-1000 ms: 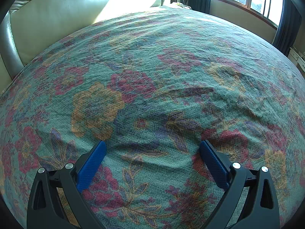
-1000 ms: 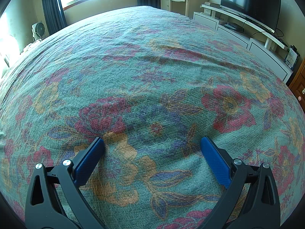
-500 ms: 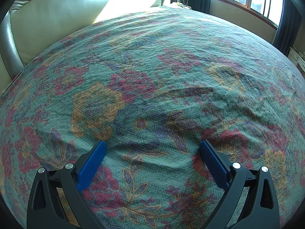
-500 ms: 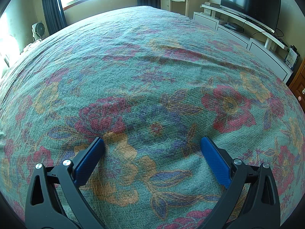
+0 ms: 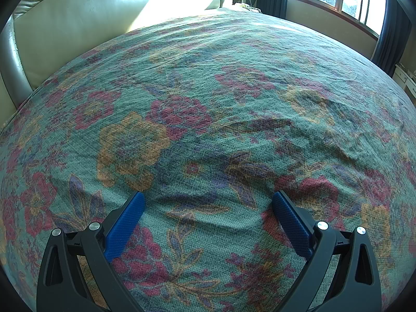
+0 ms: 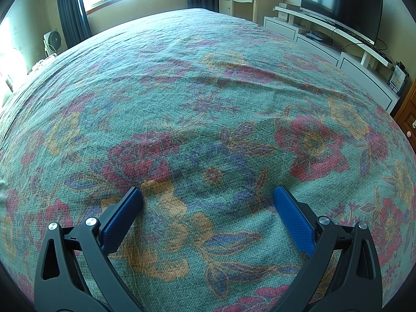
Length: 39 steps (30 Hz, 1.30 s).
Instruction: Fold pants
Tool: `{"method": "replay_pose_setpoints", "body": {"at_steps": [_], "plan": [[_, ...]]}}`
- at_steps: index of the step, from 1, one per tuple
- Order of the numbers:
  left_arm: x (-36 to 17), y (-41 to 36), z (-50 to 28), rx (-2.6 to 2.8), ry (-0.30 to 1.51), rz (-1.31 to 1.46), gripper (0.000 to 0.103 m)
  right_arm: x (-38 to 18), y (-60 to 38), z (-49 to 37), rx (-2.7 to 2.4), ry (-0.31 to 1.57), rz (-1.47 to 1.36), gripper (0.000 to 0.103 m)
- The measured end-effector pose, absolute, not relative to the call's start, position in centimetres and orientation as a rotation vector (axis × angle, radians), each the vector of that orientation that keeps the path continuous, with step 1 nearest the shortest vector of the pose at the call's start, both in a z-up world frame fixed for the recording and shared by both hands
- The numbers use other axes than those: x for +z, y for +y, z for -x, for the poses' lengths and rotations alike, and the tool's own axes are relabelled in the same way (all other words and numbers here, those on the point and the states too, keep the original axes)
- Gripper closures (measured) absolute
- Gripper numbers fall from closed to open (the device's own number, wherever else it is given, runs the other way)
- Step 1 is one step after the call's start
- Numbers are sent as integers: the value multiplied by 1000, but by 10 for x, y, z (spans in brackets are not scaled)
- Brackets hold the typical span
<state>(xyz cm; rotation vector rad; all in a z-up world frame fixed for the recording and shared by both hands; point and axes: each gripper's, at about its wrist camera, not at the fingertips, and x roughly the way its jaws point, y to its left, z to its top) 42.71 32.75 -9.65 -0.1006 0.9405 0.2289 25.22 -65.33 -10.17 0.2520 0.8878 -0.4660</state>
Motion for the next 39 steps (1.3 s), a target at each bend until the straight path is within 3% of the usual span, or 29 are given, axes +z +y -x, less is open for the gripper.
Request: {"method": "replay_pose_setpoints", "body": {"at_steps": [39], "plan": [[-94,322,-427,235,944,93,5,-102,-660,-249,-435,880,-305,2]]}}
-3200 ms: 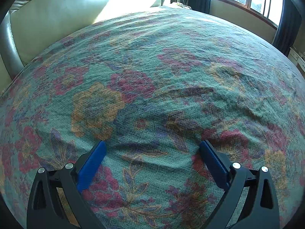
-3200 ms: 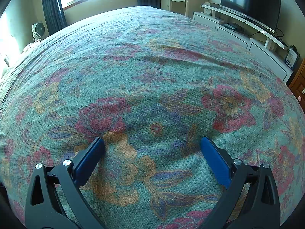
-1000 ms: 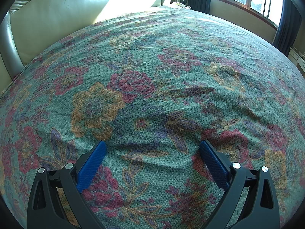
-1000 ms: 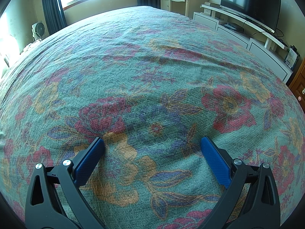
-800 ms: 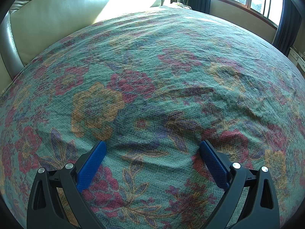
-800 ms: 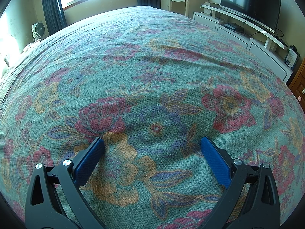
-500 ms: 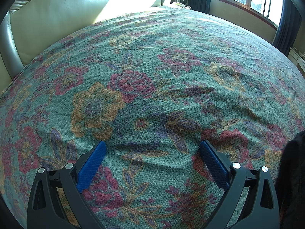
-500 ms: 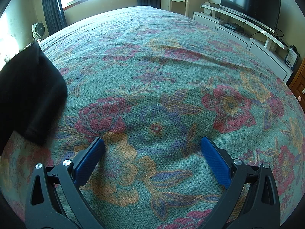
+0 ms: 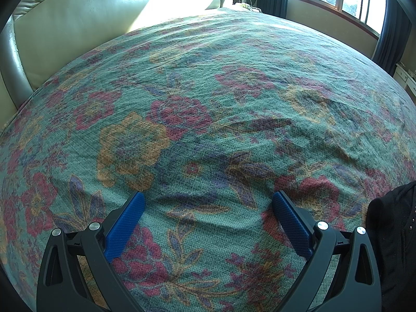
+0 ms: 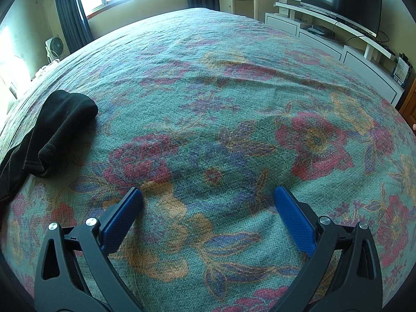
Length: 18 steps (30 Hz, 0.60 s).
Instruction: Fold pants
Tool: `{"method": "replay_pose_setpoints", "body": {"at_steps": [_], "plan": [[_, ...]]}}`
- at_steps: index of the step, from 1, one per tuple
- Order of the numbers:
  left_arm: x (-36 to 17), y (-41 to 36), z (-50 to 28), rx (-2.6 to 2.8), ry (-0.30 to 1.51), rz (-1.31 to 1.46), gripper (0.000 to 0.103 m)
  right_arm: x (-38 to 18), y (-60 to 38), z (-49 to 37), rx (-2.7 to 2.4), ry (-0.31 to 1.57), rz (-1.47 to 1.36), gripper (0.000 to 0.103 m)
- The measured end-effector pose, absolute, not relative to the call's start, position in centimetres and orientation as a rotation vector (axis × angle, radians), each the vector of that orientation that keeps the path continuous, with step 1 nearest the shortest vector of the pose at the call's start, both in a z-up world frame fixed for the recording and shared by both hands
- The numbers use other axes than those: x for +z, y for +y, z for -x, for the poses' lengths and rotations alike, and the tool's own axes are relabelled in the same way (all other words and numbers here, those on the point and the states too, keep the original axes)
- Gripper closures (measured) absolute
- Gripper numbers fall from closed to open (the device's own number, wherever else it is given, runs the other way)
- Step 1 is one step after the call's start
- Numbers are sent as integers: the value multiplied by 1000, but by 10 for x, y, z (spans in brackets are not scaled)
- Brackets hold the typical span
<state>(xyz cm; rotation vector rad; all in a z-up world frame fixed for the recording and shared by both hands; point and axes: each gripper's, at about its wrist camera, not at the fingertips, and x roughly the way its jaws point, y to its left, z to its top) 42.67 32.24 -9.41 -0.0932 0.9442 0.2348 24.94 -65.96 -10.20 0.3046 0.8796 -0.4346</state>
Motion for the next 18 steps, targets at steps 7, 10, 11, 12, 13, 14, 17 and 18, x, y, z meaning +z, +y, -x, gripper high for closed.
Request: {"method": "replay_pose_setpoints", "body": {"at_steps": [7,10,11,12,13,14,17,18], "plan": [[-59,305,-399,712,752,-87,5,-102,-654,-252,-456,887,-264,2],[-41,276,-370,744,655,-228,5,-102,-654,-252,-456,886,-264,2],[-34,267,-362,715,640,-240,5,-102,-654,-252,-457,887,-261,2],[-27,258,-350,672,633,-231,5,-102,-655,-253,-458,895,-259,2],[-17,251,-341,639,622,-206,5,-103,-654,-254,-461,901,-256,2],[-11,243,-330,610,614,-172,5,-104,-654,-256,-461,903,-251,2],[9,213,-303,518,609,-95,5,-101,-665,-269,-422,917,-265,2],[9,200,-300,478,604,-90,5,-96,-671,-273,-402,913,-254,2]]}}
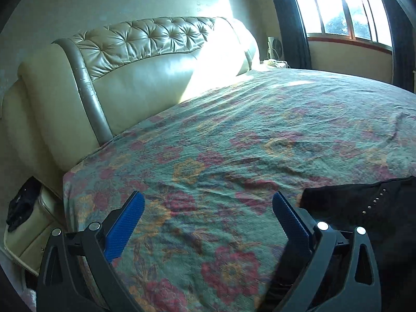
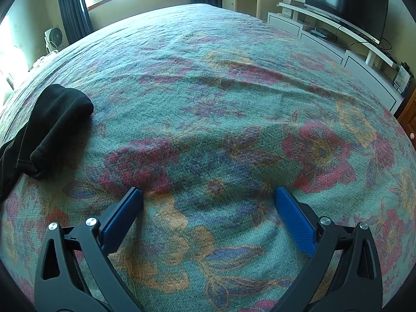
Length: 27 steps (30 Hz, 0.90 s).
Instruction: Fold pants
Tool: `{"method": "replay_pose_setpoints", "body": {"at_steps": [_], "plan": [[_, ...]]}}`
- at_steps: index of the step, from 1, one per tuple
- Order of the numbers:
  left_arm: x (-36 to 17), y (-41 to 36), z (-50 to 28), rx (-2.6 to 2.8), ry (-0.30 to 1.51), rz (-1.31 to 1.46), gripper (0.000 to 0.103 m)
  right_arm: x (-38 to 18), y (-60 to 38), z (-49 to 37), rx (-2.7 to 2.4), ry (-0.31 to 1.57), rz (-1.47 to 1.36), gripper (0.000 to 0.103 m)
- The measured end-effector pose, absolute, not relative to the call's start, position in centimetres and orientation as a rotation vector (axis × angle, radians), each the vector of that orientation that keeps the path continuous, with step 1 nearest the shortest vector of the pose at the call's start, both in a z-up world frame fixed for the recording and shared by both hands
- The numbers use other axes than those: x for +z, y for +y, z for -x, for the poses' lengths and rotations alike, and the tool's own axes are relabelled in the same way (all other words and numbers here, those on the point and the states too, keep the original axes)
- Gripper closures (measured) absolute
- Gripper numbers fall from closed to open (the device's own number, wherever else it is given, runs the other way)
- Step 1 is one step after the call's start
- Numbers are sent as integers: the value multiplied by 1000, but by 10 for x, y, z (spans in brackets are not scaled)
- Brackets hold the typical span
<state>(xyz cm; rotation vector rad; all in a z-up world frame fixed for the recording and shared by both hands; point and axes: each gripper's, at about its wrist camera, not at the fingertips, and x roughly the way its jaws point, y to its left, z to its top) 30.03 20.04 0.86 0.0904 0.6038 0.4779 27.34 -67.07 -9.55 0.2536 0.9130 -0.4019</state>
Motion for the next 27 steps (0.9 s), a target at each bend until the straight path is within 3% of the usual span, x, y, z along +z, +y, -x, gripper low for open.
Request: {"method": "replay_pose_setpoints", "body": {"at_steps": [5,10,17,27], "plan": [[16,124,-264,334,571,-170,5,-11,-670,-260,-723,661,-62,2],[13,63,-225,136,623,-133,5,59,-572,-189,-627,443,-25,2],[-13,4,-185,-113,779,-77,5,-7,-433,-132,-280,717,-209,2],[-42,-14,-128,-194,878,-87,5,-35,-329,-79,-118,792,-131,2]]}}
